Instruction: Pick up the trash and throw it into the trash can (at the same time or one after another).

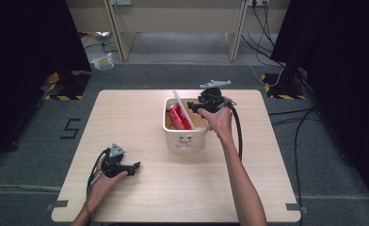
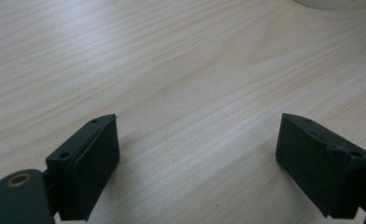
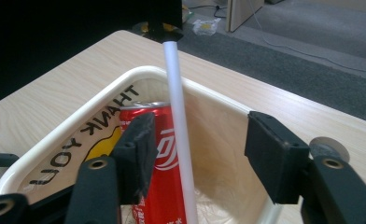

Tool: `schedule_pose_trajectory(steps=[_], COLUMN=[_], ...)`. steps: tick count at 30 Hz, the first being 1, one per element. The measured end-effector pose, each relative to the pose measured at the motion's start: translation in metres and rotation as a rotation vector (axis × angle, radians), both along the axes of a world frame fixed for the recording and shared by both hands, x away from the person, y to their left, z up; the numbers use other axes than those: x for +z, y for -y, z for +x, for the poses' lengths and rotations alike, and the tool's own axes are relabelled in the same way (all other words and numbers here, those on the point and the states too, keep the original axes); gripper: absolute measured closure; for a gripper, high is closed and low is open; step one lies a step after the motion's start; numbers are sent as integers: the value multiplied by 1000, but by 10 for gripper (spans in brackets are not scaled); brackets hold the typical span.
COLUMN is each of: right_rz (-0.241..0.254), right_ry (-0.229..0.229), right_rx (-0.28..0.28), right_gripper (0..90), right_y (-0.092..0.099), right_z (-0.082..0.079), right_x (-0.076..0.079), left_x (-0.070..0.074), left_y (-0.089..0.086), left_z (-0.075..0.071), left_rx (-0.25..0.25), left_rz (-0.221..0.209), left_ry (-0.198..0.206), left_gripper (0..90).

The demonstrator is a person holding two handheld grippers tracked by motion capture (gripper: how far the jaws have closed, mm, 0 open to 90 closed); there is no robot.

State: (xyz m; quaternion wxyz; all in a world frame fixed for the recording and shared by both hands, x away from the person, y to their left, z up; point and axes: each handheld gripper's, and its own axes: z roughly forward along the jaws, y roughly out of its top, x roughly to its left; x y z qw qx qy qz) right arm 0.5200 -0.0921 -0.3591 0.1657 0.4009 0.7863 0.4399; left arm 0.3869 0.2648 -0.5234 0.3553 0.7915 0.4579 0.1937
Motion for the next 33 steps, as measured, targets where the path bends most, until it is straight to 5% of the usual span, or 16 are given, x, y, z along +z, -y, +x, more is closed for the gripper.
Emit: schedule_pose_trajectory(steps=[11,33], right_rz=[15,37], right_ry=[9,49], right_rx=[-46,-118], right_gripper=[295,283], right_y=[28,80], right_z=[-14,-36], right_x=[-2,-9], left_x=[0,0], left_y=[0,0], left_z=[0,0], left_rx=[0,1], left_rz=[0,0], left_ry=[0,0], left_gripper=[126,126])
